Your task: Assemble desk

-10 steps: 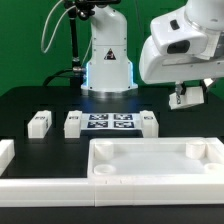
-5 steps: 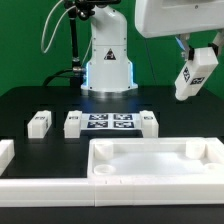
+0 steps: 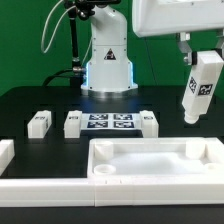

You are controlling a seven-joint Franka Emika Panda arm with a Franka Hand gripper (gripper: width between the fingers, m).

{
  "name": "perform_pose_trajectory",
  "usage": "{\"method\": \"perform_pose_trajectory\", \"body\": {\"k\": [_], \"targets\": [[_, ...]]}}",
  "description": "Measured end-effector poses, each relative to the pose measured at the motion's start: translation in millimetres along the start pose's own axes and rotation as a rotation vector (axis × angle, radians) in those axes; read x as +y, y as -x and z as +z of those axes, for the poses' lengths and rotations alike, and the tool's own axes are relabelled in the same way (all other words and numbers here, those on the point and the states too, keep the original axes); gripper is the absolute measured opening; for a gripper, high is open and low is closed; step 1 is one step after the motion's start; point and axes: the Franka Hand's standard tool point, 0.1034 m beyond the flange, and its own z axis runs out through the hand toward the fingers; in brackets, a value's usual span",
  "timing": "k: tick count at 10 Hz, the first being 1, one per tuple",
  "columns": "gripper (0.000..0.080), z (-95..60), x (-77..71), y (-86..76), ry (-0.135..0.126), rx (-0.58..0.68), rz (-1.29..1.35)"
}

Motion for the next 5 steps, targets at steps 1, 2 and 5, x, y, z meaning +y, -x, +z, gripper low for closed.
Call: {"method": "perform_pose_trajectory", "body": {"k": [1,2,5], "targets": [[0.0288,-4.1,4.2,-20.3,0.004,0.083,0.000],[0.0288,-5.2,4.9,-34.2,0.010,0.202,0.000],[0.0288,-2.2,7.0,-31.9,0.023,0.386,-0.003]]}}
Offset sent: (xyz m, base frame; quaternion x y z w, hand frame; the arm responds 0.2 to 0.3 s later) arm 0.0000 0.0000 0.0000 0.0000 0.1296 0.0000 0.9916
